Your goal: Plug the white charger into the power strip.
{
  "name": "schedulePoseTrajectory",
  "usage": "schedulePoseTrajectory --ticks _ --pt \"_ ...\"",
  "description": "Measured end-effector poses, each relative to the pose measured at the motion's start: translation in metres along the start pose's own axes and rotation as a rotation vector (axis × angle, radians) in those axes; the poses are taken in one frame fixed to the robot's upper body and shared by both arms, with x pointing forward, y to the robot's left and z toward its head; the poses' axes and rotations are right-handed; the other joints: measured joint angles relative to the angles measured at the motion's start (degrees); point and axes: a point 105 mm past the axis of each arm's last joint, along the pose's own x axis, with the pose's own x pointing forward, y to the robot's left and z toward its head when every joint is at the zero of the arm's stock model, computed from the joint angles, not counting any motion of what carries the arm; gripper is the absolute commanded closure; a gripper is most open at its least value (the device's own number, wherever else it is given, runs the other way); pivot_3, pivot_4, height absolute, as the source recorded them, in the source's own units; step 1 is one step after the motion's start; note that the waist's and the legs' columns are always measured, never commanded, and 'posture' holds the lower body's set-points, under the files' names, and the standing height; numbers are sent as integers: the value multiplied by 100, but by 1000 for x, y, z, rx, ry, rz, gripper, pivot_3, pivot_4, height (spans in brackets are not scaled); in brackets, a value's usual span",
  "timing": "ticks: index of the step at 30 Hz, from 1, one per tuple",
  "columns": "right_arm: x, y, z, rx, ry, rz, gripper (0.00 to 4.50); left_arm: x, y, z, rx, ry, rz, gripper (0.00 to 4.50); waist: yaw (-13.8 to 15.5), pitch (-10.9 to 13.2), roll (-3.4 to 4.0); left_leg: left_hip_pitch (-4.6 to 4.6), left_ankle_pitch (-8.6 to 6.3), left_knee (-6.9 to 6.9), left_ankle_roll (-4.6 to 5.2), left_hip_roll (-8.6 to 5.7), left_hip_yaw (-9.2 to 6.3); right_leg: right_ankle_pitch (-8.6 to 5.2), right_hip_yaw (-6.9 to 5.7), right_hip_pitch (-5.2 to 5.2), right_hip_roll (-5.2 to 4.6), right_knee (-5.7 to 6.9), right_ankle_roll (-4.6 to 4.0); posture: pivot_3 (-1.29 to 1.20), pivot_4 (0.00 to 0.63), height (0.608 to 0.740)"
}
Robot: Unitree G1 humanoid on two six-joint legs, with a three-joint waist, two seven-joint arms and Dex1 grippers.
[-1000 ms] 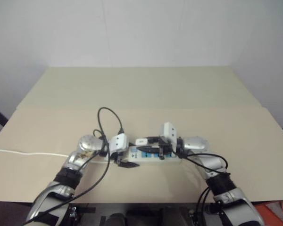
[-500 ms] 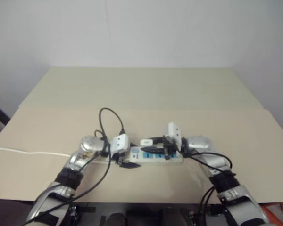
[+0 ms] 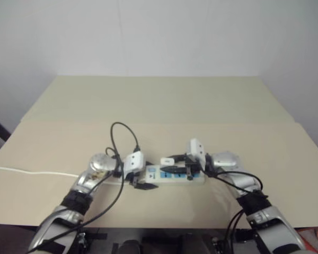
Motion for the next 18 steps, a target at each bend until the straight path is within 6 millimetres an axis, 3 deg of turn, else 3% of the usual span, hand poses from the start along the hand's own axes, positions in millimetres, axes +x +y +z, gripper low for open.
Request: schedulePoseTrajectory --ticks 10,18 --pt "16 2 -1 10 30 36 3344 -8 0 -4 -10 17 4 1162 -91 -1 -1 21 0 -13 0 10 -1 -8 3 2 10 12 -13 0 150 740" --pt "15 2 -5 52 23 25 3344 -9 -1 -6 -22 21 7 1162 -137 -1 -2 62 -8 -21 13 10 -3 -21 2 43 10 10 -10 0 150 740"
